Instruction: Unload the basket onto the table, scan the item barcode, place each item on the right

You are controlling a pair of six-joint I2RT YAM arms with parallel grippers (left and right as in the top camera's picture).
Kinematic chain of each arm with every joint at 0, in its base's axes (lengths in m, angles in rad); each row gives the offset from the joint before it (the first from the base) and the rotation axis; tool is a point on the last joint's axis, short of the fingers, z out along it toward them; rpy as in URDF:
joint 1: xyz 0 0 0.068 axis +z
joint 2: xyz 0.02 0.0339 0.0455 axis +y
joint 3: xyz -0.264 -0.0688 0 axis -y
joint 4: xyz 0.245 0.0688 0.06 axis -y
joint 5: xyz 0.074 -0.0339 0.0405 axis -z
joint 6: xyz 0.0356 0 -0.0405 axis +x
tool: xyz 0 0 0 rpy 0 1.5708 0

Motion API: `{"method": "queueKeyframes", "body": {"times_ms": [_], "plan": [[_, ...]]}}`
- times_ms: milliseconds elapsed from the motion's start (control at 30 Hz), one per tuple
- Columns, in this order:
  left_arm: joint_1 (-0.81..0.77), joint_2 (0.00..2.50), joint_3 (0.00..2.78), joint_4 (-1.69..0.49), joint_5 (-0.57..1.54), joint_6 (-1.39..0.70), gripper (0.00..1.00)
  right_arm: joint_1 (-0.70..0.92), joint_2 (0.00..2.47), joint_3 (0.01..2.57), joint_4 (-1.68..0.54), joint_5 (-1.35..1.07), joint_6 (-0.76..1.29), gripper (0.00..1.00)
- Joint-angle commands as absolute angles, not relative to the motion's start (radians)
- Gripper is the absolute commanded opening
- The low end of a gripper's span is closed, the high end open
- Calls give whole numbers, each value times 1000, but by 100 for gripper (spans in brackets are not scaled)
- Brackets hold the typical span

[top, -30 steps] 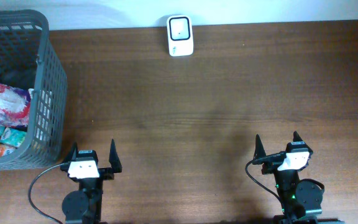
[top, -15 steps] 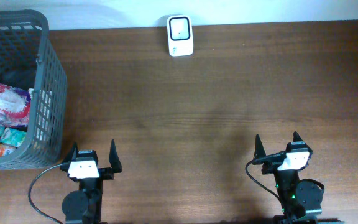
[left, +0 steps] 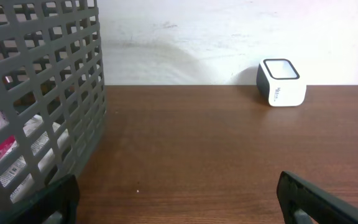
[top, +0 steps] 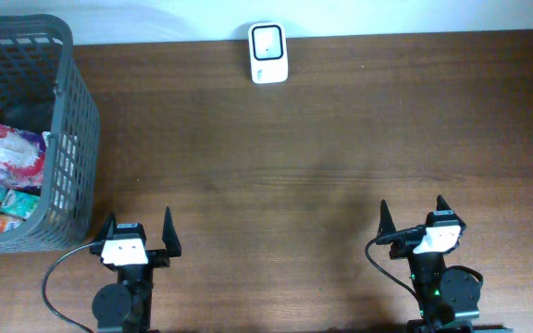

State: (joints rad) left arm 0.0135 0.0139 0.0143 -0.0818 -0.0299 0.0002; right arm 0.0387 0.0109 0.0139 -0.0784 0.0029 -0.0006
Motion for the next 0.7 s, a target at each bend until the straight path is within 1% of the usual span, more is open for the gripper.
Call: {"method": "queueKeyframes", "body": {"times_ms": [0, 100, 233, 433, 500, 600, 667], "plan": [[18, 8, 9, -83, -11, 15, 99, 32, 6, 6, -81, 9, 0, 99], [18, 8, 9, -72, 1, 15, 99, 32, 6, 6, -81, 9, 0, 99], [18, 8, 9, -6, 76, 15, 99, 32, 6, 6, -81, 9, 0, 99], [18, 8, 9, 177, 128, 15, 99, 32, 6, 6, -81, 9, 0, 99], [18, 8, 9, 272, 135, 15, 99, 32, 6, 6, -81, 9, 0, 99], [18, 8, 10, 474, 136, 15, 99, 32, 6, 6, -81, 9, 0, 99], [18, 8, 25, 560, 136, 15, 99, 32, 6, 6, -81, 9, 0, 99]]}}
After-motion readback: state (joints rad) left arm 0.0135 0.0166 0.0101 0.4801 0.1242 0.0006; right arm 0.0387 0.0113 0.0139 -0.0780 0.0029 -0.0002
